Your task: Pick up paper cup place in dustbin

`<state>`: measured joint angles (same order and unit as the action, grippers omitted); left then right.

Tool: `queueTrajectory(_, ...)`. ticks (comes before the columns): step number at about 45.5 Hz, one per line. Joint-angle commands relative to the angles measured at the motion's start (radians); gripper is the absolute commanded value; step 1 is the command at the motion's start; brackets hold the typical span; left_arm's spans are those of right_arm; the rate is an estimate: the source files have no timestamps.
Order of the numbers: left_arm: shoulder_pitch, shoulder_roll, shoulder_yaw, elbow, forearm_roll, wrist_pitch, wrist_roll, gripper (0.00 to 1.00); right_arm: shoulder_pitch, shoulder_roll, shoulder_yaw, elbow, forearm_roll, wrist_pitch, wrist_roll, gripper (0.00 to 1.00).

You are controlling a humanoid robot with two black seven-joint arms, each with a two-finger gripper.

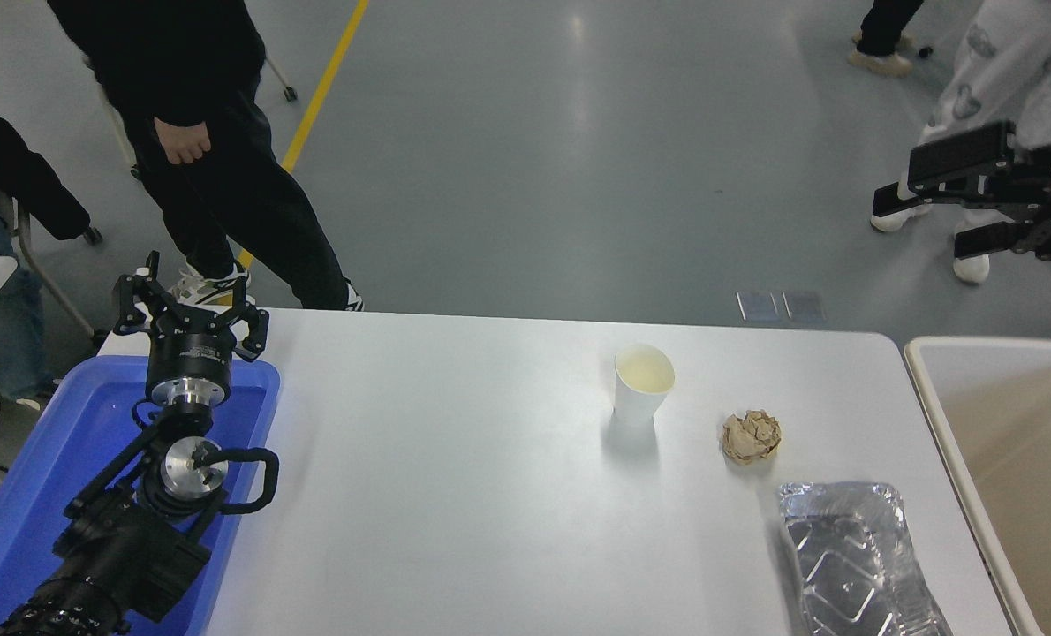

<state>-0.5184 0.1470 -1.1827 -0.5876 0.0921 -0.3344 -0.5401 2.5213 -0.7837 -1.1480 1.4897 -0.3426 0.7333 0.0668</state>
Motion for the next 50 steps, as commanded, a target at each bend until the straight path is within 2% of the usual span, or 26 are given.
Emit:
queueTrajectory(1,0.000,0.000,0.000,0.000,0.000,0.000,0.000,0.99,0.123,0.132,-0.045,0.066,0.005,0.052,-0.002,1.00)
queueTrajectory(16,0.000,0.000,0.000,0.000,0.000,0.000,0.000,0.99,0.143,0.262,-0.053,0.176,0.014,0.052,-0.002,1.00)
queueTrajectory(27,0.000,0.000,0.000,0.000,0.000,0.000,0.000,0.99,0.099,0.382,-0.015,0.215,0.083,0.052,-0.002,1.00)
queueTrajectory(34,0.000,0.000,0.000,0.000,0.000,0.000,0.000,0.99,0.073,0.448,0.010,0.208,0.172,0.052,-0.008,1.00)
queueTrajectory(50,0.000,-0.001,0.000,0.000,0.000,0.000,0.000,0.99,-0.007,0.503,0.010,0.124,0.198,-0.014,-0.031,1.00)
